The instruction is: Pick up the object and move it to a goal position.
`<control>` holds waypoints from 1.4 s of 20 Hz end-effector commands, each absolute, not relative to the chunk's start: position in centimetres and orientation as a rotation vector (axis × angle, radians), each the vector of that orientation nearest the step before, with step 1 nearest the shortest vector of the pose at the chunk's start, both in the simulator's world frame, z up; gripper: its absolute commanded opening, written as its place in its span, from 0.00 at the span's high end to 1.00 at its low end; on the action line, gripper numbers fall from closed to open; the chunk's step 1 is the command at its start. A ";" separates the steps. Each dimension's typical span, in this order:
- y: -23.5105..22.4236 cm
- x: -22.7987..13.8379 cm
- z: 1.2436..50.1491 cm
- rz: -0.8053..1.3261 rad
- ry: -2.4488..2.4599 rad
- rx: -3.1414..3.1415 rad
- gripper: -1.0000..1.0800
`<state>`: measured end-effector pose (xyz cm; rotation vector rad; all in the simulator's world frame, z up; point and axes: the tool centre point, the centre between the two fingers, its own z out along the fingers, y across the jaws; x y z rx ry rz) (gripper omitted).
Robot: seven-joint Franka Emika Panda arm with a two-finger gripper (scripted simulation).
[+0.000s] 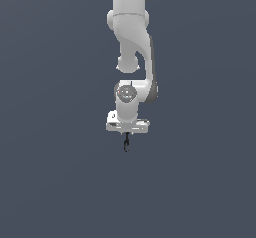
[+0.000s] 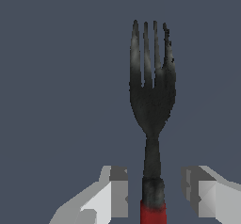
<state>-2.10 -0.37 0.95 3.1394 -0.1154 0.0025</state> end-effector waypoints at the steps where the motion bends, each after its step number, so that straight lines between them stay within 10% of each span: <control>1: -0.3 -2.1 0.6 0.000 -0.113 3.140 1.00; 28: 6.9 -8.2 6.7 0.001 -0.113 3.139 1.00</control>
